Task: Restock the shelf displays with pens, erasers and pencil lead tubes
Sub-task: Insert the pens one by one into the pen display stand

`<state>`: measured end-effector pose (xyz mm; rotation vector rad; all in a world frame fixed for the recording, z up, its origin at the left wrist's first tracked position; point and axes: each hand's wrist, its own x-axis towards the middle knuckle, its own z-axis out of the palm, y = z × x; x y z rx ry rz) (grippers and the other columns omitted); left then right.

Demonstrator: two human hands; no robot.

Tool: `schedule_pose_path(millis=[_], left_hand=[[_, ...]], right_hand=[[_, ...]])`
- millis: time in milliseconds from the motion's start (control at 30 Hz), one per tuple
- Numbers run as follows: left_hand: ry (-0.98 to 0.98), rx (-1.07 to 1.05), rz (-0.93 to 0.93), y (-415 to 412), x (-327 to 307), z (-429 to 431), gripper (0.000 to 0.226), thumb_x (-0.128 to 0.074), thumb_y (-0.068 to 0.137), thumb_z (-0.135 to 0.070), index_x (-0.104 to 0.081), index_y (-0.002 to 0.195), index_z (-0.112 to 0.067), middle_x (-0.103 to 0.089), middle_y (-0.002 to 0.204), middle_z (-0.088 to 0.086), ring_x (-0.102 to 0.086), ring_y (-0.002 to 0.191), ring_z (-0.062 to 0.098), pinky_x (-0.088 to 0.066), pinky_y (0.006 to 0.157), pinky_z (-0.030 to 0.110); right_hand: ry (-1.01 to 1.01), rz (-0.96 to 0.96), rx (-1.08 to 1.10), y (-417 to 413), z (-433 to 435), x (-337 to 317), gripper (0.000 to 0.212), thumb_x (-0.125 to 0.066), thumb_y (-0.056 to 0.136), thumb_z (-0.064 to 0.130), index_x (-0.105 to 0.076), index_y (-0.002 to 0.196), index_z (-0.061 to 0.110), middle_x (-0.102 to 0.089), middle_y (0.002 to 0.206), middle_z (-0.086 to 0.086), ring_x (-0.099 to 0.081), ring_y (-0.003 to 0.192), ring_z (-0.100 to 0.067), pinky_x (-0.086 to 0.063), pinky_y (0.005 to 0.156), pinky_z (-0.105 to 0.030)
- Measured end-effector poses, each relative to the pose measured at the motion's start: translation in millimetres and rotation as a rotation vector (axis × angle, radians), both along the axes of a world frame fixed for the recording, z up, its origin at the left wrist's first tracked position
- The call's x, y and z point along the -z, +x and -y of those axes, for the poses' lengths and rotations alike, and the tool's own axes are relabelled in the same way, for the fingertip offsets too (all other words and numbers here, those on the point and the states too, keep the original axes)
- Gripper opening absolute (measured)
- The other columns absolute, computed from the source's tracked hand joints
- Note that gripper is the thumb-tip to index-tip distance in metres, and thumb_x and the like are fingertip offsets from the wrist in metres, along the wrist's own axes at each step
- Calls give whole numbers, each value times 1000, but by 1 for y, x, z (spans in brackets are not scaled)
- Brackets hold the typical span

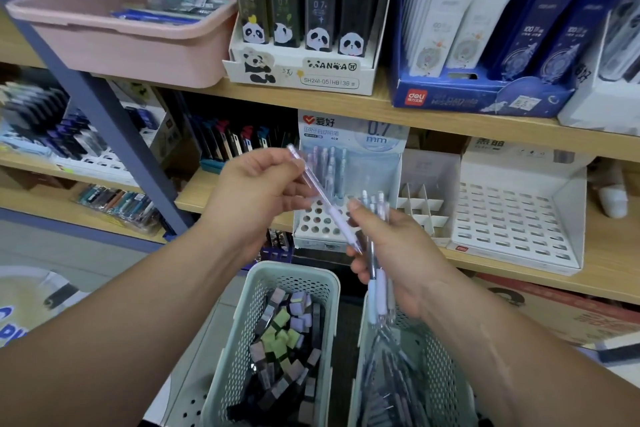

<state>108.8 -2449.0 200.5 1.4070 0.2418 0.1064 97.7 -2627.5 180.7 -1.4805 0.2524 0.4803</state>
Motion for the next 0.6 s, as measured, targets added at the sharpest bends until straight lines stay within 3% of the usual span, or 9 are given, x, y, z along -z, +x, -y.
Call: schedule_pose_path(millis=[133,267,367,467,600], left_hand=[[390,-168,74,13,3,-12,9,-63,92,-4,-67,86,-8,-71,66,7,-69,62,18,-56,55,28],[696,-232,118,19,16,-12,10,-68,85,-15,-64,80,-23,-69,67,4,-70,68,26,-60,68,43],[780,-257,140,24,21,-5,11,-70,86,-16,-63,79,-22,-67,68,3,-65,65,18,-56,64,28],[857,-264,162,29,25,0,8,-70,86,-16,-65,80,-17,-64,65,-4,-59,63,9,-40,54,8],[970,-180,123,37,31,1,11,-70,85,-14,-63,78,-18,-62,58,-8,-57,56,1,-37,51,4]], right_hand=[[8,-50,126,9,17,4,31,-67,95,38,-60,113,14,-60,59,-3,-51,45,-14,-43,48,-27],[34,-36,148,12,30,2,26,-68,95,36,-62,105,13,-56,57,-2,-46,45,-14,-40,49,-29],[36,-27,136,12,35,2,24,-68,94,37,-62,102,14,-55,58,-3,-45,47,-15,-39,50,-30],[26,-9,117,12,38,2,25,-68,94,37,-62,102,14,-56,60,-3,-45,48,-17,-39,50,-31],[23,7,101,14,44,1,25,-68,94,37,-62,102,14,-56,60,-3,-45,49,-17,-39,49,-29]])
